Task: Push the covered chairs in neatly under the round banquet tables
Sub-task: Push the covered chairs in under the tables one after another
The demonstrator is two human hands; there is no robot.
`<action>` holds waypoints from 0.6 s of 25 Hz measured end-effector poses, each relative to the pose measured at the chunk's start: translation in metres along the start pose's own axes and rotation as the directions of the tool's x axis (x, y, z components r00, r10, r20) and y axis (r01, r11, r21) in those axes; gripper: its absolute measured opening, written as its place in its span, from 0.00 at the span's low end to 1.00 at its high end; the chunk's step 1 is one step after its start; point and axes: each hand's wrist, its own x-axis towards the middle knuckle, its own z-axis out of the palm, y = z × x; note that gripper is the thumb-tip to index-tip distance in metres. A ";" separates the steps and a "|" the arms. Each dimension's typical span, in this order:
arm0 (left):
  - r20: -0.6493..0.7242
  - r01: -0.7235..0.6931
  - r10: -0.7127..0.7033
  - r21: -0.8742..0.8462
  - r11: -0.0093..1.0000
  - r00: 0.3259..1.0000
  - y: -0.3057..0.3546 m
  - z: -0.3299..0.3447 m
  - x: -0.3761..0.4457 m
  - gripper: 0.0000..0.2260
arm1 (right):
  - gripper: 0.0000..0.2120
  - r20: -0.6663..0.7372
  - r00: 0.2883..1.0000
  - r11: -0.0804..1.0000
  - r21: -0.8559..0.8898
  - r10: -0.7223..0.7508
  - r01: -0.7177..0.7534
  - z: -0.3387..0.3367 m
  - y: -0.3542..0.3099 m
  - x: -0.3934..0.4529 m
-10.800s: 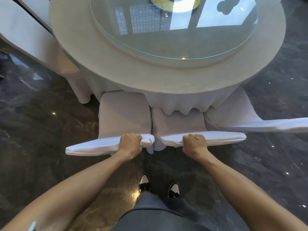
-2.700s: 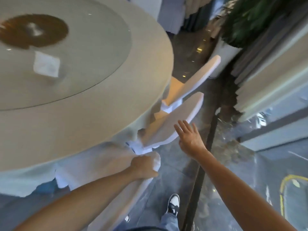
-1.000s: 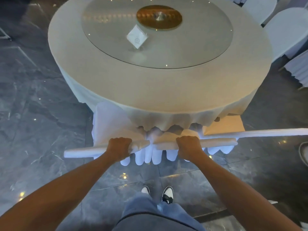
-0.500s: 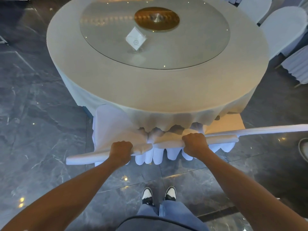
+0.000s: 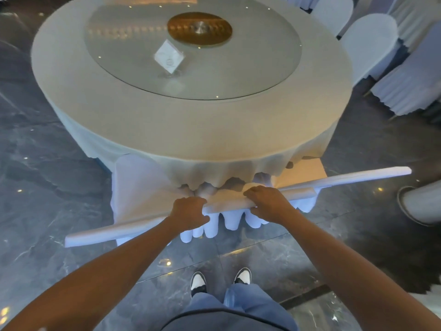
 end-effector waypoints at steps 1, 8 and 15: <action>0.030 -0.038 0.041 -0.088 0.995 0.999 0.021 0.001 0.009 0.20 | 0.23 -0.065 0.997 0.998 0.040 0.041 -0.038 -0.002 0.014 -0.010; -0.176 -0.004 0.037 0.188 0.982 0.984 0.096 0.016 0.049 0.22 | 0.31 -0.134 0.922 0.925 -0.067 0.364 -0.375 0.010 0.161 -0.069; -0.265 0.005 -0.028 -0.088 0.996 0.964 0.211 0.026 0.089 0.14 | 0.26 0.148 0.907 0.892 -0.297 0.395 -0.340 -0.001 0.291 -0.077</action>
